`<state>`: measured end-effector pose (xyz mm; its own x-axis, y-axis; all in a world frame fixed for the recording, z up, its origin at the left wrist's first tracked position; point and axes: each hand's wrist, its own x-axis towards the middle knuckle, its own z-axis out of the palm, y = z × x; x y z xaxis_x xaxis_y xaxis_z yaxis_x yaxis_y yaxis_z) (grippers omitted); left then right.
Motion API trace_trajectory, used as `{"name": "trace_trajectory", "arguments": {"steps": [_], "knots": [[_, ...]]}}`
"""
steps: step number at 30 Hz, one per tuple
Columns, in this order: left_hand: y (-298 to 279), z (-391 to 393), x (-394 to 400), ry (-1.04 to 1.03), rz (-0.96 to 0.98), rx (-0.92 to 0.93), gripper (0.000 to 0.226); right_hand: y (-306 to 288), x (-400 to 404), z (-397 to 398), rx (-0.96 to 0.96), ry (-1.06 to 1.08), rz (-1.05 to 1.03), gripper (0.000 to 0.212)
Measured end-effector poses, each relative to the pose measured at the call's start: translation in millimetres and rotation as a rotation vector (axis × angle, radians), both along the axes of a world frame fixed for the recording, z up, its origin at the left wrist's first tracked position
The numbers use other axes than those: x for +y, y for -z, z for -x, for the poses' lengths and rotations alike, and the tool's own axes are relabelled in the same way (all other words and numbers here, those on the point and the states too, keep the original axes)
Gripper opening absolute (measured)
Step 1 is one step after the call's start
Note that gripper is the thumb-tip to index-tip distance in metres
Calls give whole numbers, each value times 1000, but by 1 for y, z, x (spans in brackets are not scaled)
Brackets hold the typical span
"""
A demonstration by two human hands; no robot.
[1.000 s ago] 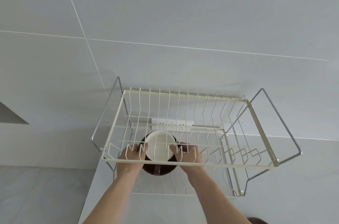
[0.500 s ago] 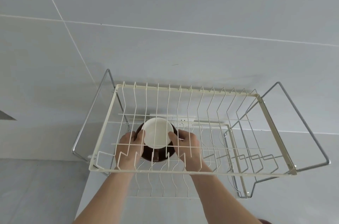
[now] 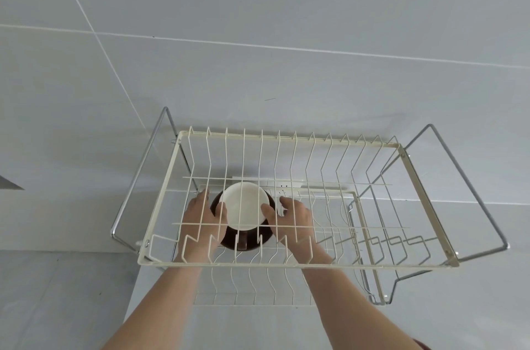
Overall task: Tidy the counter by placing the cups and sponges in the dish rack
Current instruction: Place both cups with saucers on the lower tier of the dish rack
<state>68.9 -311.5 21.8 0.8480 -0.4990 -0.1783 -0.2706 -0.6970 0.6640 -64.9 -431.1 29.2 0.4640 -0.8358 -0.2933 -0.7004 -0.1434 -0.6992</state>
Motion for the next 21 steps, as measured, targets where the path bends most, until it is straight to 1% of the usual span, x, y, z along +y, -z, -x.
{"name": "trace_trajectory", "arguments": {"steps": [1, 2, 5, 8, 9, 10, 13, 15, 21], "knots": [[-3, 0, -1, 38, -39, -35, 52, -1, -1, 1, 39, -28, 68, 56], [-6, 0, -1, 76, -57, -76, 55, 0, -1, 2, 76, -57, 144, 60], [-11, -2, 2, 235, -61, -237, 59, 1, -3, 5, 146, -161, 346, 71], [-5, -10, 4, 347, -71, -405, 69, -1, -8, 7, 183, -239, 551, 82], [-5, -11, 4, 381, -77, -464, 72, -3, -9, 8, 199, -262, 588, 87], [-6, -12, 4, 406, -74, -519, 74, -4, -11, 8, 211, -280, 617, 92], [-8, -14, 5, 452, -59, -598, 80, -8, -13, 9, 252, -303, 628, 101], [-9, -16, 6, 466, -77, -608, 83, -8, -13, 10, 257, -304, 631, 102], [-11, -17, 9, 472, -144, -658, 77, -10, -11, 11, 261, -311, 605, 104]]}}
